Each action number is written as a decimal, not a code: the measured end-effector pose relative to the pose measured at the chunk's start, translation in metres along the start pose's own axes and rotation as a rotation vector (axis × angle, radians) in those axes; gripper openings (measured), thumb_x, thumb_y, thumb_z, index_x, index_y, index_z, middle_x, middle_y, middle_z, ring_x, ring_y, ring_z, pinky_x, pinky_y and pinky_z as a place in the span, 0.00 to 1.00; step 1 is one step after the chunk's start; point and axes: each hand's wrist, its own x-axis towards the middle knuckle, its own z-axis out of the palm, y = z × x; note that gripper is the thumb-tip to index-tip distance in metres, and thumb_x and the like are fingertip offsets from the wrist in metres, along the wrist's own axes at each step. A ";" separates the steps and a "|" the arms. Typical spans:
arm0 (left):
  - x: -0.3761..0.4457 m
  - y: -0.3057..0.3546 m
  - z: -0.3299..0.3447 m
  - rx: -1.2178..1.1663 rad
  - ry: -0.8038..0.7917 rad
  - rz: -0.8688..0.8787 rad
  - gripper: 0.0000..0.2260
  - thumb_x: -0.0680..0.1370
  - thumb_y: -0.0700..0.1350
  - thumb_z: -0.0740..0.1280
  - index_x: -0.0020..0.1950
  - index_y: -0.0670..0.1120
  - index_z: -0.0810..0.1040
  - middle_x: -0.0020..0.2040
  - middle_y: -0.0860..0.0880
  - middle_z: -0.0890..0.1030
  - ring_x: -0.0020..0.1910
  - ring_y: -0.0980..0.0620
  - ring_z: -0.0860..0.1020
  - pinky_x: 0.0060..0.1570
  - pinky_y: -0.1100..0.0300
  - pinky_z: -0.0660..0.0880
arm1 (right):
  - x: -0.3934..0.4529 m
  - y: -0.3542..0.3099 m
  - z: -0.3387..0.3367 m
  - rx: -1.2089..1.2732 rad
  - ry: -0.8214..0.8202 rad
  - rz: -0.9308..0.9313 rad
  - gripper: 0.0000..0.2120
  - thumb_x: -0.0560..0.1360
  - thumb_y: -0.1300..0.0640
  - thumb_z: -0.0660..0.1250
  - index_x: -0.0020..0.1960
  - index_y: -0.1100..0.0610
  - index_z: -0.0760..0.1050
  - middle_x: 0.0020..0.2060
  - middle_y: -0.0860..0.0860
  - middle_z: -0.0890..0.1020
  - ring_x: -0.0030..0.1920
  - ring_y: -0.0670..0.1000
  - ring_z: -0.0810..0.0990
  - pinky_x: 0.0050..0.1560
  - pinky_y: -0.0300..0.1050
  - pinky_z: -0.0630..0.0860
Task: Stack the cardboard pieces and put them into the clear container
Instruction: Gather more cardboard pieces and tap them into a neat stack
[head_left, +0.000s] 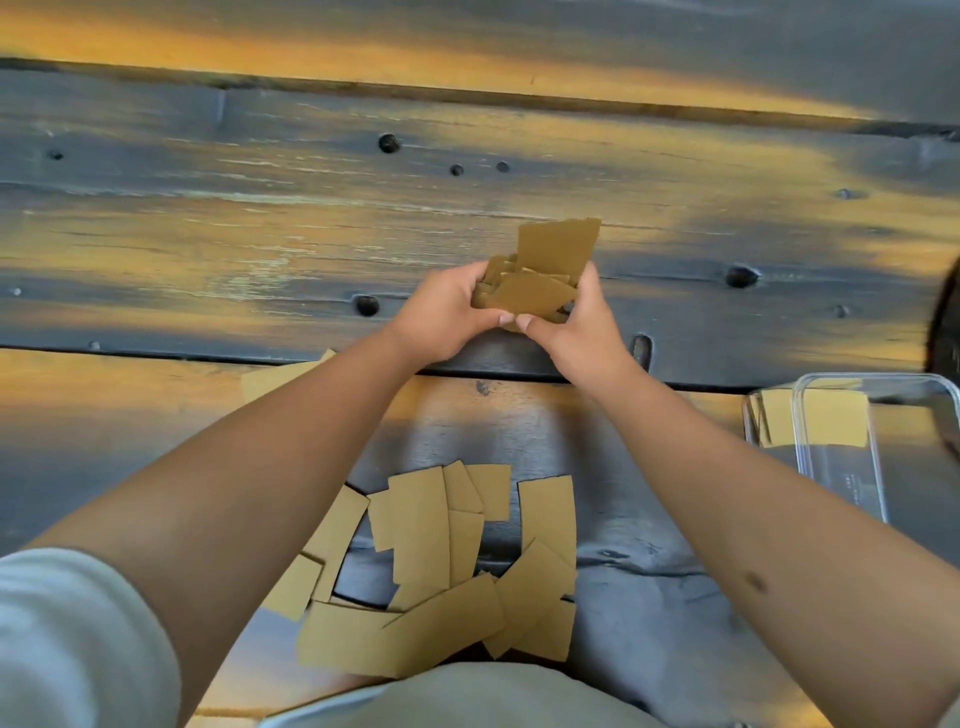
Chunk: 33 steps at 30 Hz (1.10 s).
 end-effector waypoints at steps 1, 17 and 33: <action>0.002 0.001 -0.007 0.050 0.017 0.020 0.16 0.72 0.41 0.74 0.55 0.56 0.76 0.48 0.58 0.82 0.46 0.61 0.80 0.48 0.71 0.73 | 0.000 -0.004 -0.001 -0.030 0.026 -0.016 0.39 0.67 0.57 0.76 0.71 0.52 0.58 0.61 0.45 0.75 0.60 0.39 0.74 0.60 0.37 0.70; -0.001 -0.013 -0.017 0.027 0.127 -0.026 0.20 0.71 0.40 0.74 0.56 0.58 0.73 0.47 0.61 0.79 0.43 0.70 0.76 0.43 0.77 0.69 | 0.016 -0.028 0.008 -0.041 0.157 -0.033 0.07 0.74 0.50 0.69 0.47 0.51 0.74 0.44 0.46 0.78 0.45 0.44 0.76 0.50 0.42 0.72; 0.011 -0.005 0.011 -0.277 0.347 -0.136 0.15 0.81 0.57 0.57 0.52 0.50 0.78 0.54 0.47 0.80 0.57 0.49 0.76 0.61 0.44 0.71 | 0.038 -0.018 0.040 0.669 0.561 0.245 0.07 0.75 0.52 0.66 0.42 0.54 0.73 0.40 0.53 0.77 0.41 0.52 0.75 0.50 0.56 0.77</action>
